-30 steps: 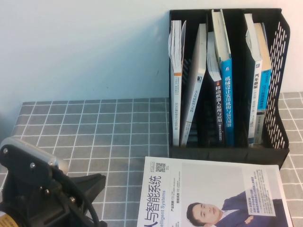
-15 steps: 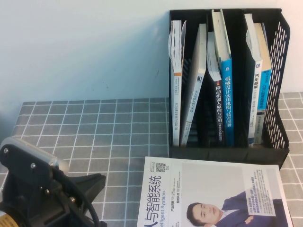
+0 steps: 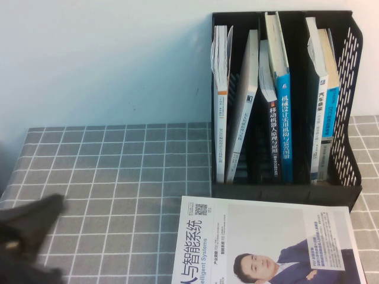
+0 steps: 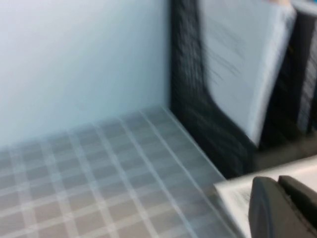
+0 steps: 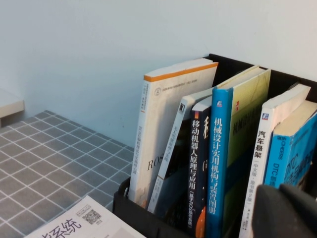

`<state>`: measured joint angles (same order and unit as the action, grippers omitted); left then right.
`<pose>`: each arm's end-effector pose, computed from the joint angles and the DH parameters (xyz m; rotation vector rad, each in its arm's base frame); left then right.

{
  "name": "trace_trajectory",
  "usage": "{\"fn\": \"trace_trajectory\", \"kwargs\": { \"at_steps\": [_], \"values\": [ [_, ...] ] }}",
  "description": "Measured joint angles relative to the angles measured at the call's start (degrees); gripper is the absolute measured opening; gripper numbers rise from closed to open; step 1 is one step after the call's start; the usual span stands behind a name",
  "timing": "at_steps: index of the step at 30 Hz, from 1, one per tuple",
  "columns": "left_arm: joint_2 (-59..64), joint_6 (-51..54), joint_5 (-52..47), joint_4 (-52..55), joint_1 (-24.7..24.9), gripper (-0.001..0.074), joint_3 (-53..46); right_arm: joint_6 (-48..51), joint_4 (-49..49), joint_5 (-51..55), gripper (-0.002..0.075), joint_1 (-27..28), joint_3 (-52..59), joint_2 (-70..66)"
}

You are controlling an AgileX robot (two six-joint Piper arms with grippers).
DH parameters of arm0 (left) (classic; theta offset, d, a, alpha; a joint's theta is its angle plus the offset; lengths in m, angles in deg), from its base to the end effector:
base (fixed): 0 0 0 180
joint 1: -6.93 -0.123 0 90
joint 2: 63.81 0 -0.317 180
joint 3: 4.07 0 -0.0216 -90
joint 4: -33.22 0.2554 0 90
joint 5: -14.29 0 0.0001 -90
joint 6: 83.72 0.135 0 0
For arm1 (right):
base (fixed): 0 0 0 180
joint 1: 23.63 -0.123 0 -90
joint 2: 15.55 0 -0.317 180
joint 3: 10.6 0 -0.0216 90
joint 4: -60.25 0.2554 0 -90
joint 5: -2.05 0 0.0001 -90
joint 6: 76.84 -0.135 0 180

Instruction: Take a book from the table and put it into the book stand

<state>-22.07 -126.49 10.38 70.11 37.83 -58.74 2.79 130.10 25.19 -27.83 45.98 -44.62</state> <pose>0.1339 -0.0736 0.3046 0.3499 1.7219 -0.4355 0.0972 0.0572 0.3091 -0.5041 1.5610 0.2139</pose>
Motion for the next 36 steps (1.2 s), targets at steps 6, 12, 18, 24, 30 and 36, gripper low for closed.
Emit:
{"fn": "trace_trajectory", "kwargs": {
  "at_steps": [6,12,18,24,30,36],
  "values": [
    [-16.74,-0.44,-2.26,-0.01,-12.27,-0.0003,-8.74,0.0,1.5,0.0,-0.0003,0.0,0.0,0.0],
    [-30.98,-5.79,-2.9,-0.01,-19.82,-0.0003,-19.52,0.0,1.53,0.0,-0.0003,0.0,0.02,0.0],
    [-35.24,-9.95,-2.0,-0.01,-20.73,-0.0003,-21.66,0.0,1.65,0.0,-0.0003,0.0,0.12,0.0],
    [-35.36,-10.6,2.99,-2.57,-20.73,-0.0003,-23.68,0.0,1.75,0.0,-0.0003,0.0,0.12,0.0],
    [-35.36,14.54,1.8,-26.69,-20.73,-0.0003,-24.56,0.0,1.75,0.0,-0.0003,0.0,0.12,0.0],
    [-35.43,36.21,-11.3,-36.88,-20.73,-0.0003,-24.56,0.0,1.75,0.0,-0.0003,0.0,0.12,0.0]
  ]
}}
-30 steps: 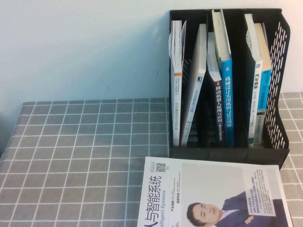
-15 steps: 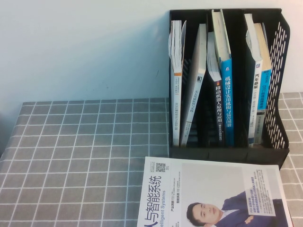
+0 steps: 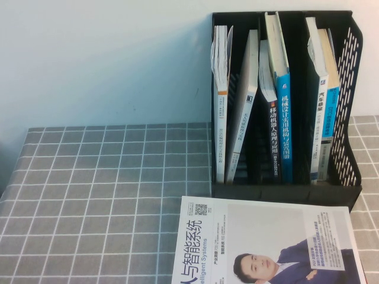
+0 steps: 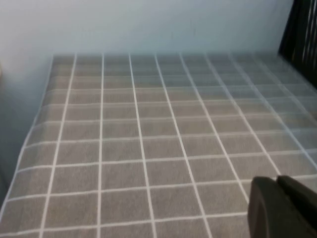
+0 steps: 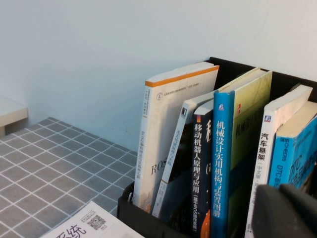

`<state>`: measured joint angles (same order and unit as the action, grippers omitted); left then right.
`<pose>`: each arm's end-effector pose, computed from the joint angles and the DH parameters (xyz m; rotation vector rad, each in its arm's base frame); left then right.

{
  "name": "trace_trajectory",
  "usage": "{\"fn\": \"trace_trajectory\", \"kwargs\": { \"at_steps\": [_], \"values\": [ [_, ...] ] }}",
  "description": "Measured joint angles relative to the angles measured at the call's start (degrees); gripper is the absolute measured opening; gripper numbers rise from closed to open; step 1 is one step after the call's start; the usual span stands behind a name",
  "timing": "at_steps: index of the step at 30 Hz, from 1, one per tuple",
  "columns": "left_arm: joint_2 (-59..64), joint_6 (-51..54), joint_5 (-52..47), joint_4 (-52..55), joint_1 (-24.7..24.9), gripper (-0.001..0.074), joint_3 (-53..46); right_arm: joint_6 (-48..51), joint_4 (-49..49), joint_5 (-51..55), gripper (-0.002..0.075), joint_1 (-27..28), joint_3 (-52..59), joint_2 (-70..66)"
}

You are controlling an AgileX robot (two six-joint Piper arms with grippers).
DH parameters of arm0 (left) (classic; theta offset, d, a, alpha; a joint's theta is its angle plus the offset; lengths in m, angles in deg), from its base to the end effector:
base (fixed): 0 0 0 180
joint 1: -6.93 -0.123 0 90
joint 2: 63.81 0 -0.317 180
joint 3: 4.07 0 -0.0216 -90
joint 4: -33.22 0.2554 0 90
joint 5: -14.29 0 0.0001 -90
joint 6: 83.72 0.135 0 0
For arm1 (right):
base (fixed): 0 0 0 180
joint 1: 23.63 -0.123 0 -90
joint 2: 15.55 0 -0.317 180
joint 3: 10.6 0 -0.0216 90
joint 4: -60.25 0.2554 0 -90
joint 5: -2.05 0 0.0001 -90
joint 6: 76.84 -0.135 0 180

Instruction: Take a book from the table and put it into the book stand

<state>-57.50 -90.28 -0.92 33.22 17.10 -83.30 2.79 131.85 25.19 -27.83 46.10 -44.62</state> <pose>0.0694 -0.0124 0.1740 0.0555 1.7624 -0.2124 0.0971 0.0577 0.3098 -0.4821 1.5592 0.2401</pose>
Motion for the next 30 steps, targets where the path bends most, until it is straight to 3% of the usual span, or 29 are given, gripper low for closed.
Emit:
{"fn": "trace_trajectory", "kwargs": {
  "at_steps": [30],
  "values": [
    [0.0,2.36,-2.97,-0.9,0.0,-0.0003,0.24,0.0,0.68,0.0,-0.0003,0.0,0.12,3.23]
  ]
}}
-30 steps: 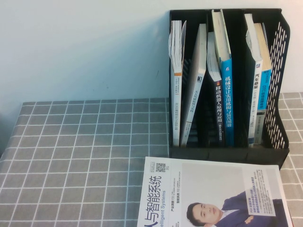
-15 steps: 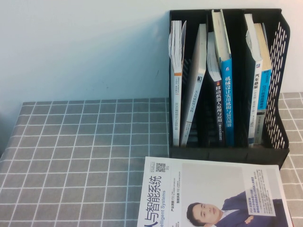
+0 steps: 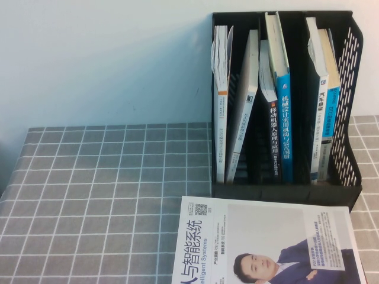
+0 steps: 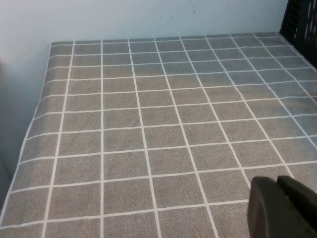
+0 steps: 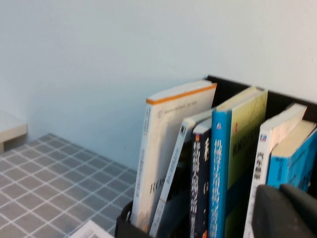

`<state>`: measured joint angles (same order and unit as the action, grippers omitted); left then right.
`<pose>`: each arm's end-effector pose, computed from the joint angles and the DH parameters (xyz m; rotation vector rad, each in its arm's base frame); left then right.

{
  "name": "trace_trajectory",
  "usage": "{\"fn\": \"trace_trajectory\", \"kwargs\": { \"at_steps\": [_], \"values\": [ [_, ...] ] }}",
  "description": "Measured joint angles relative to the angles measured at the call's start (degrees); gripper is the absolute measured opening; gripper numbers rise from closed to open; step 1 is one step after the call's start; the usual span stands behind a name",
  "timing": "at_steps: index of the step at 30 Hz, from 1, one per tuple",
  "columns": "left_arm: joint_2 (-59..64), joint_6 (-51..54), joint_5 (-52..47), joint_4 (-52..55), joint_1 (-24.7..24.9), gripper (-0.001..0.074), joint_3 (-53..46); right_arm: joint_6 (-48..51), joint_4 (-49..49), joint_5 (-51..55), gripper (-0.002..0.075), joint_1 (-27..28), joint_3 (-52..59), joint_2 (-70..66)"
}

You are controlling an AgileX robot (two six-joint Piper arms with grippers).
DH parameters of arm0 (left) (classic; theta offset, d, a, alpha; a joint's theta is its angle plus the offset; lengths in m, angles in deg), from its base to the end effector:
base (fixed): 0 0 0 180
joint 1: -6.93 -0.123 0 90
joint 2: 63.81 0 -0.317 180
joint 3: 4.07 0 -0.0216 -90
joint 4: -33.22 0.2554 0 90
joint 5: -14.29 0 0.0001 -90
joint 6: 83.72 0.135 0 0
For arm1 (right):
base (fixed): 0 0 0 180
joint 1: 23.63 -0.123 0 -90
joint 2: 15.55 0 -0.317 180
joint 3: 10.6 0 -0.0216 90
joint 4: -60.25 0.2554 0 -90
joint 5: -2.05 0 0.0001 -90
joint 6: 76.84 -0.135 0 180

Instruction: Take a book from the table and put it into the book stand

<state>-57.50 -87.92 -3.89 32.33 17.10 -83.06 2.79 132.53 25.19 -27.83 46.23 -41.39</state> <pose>0.0677 -0.0128 0.1687 0.0844 1.8083 -0.1934 0.0865 0.0571 0.3150 -0.4735 1.5043 0.2385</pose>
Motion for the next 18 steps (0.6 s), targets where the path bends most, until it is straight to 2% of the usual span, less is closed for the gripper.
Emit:
{"fn": "trace_trajectory", "kwargs": {
  "at_steps": [3,5,7,10,14,18],
  "values": [
    [0.0,0.0,-0.23,0.0,0.0,-0.0003,0.09,1.17,-0.99,-2.2,-0.0003,0.0,0.43,5.4],
    [0.0,0.0,-0.33,0.0,0.0,-0.0003,0.09,-2.06,-3.57,-6.05,-0.0003,0.0,2.03,9.29],
    [0.0,0.0,-0.33,-0.14,0.0,-0.0003,0.09,-9.92,-9.66,-10.97,-0.0003,0.0,4.89,12.37],
    [0.0,0.0,-0.33,-0.14,0.0,-0.0003,0.09,-27.37,-23.6,-15.28,-0.0003,0.98,10.8,16.01],
    [0.0,0.0,-0.42,-0.14,0.0,-0.0003,0.09,-48.45,-44.53,-15.69,-0.0003,2.24,17.57,19.09],
    [0.0,0.0,-0.42,-0.14,0.0,-0.0003,0.09,-63.23,-59.54,-14.3,-0.0003,3.39,22.39,19.39]
  ]
}}
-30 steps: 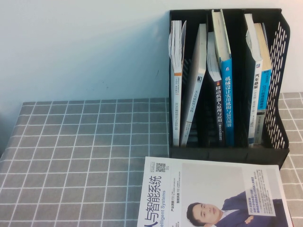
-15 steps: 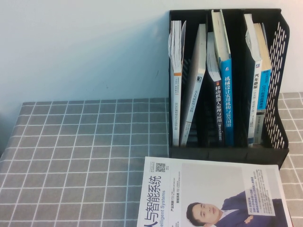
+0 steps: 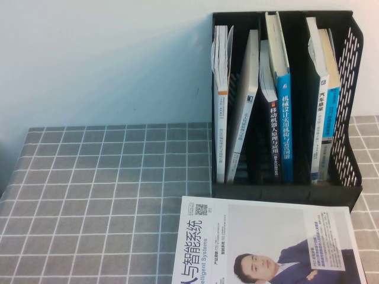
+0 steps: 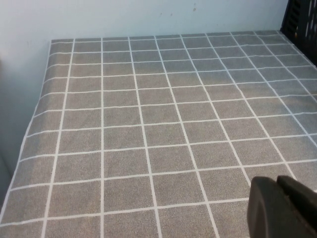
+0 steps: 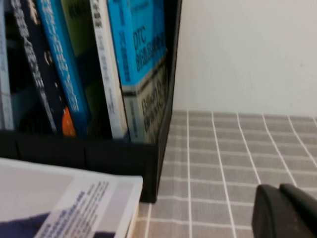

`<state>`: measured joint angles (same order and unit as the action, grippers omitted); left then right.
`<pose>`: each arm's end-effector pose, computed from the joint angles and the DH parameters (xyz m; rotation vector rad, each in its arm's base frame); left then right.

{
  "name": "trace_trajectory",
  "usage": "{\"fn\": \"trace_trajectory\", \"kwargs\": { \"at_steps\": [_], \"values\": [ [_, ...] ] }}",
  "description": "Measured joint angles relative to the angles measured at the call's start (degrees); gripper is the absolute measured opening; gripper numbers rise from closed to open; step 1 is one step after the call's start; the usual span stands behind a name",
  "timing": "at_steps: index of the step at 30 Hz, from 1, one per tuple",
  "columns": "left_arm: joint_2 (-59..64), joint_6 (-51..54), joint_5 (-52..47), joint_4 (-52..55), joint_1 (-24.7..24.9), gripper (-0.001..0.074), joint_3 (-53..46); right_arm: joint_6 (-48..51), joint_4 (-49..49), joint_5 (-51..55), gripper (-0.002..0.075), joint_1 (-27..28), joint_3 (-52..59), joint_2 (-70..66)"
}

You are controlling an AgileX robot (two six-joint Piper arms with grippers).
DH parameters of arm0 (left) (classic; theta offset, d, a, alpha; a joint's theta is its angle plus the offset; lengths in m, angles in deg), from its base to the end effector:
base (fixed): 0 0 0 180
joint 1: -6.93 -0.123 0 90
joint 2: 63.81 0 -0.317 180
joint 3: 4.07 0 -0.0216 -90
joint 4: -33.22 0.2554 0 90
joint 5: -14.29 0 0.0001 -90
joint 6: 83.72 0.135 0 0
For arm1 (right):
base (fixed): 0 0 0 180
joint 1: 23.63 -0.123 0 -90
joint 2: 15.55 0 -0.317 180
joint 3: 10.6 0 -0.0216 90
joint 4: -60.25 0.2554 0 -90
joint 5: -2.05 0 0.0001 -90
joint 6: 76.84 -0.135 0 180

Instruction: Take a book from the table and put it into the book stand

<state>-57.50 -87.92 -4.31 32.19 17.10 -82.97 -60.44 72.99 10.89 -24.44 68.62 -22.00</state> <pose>0.0675 -0.0129 0.1684 0.0832 1.8142 -0.1953 0.0725 0.0056 0.1892 -0.0921 1.6432 -0.0120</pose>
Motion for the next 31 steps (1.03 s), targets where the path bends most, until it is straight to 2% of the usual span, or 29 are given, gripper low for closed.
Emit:
{"fn": "trace_trajectory", "kwargs": {
  "at_steps": [4,8,31],
  "values": [
    [0.0,0.0,0.0,0.0,0.0,-0.0003,0.0,-9.9,-8.63,6.65,-0.0003,0.75,0.38,0.18],
    [0.0,-0.03,-0.12,0.0,0.0,-0.0003,0.04,-14.07,-10.73,10.57,-0.0003,1.02,0.28,0.18],
    [0.0,-0.13,-0.12,0.0,0.0,-0.0003,0.04,-12.26,-11.02,11.74,-0.0003,1.02,0.07,0.26]
  ]
}}
